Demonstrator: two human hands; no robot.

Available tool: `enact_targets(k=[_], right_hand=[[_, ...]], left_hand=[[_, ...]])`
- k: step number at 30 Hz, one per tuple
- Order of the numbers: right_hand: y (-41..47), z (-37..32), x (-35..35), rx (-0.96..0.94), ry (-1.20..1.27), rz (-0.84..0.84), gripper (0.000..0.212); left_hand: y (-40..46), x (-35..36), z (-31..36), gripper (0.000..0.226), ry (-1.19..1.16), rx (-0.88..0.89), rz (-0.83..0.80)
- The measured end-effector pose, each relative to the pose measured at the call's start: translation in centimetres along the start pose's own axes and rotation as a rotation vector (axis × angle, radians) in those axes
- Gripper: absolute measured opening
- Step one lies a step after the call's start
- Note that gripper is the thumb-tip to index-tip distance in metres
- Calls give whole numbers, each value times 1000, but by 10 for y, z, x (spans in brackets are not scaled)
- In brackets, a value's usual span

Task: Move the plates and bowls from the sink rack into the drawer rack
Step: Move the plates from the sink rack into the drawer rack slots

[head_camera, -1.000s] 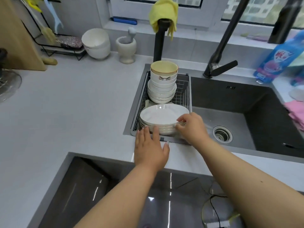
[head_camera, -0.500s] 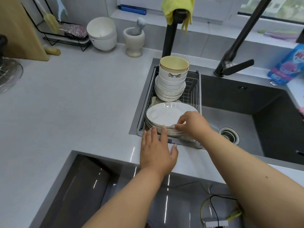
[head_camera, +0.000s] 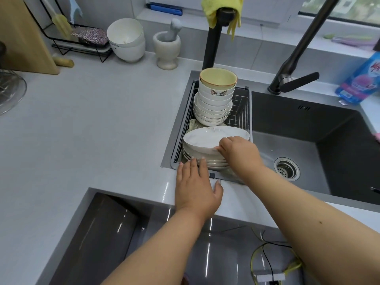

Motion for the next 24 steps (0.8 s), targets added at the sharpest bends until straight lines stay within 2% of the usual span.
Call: enact_targets(k=[9, 14, 20, 24], right_hand=[[20, 10, -10, 71, 207, -4, 29], [17, 19, -28, 147, 261, 83, 26], [-18, 23, -70, 155, 233, 195, 22], [-55, 20, -110, 131, 226, 303, 23]], left_hand=[[-1, 0, -1, 77, -3, 1, -8], [-3, -3, 1, 82, -20, -1, 22], [-4, -1, 1, 72, -10, 0, 34], [-8, -4, 0, 69, -104, -16, 47]])
Point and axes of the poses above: each hand's wrist, its own y-axis towards the middle knuckle, its own x-axis out of the palm, z = x × y, the point moved 7 cm from there along y, towards the middle knuckle, and after that the axes turned 3 degrees about -x, right-handed, at the moved point
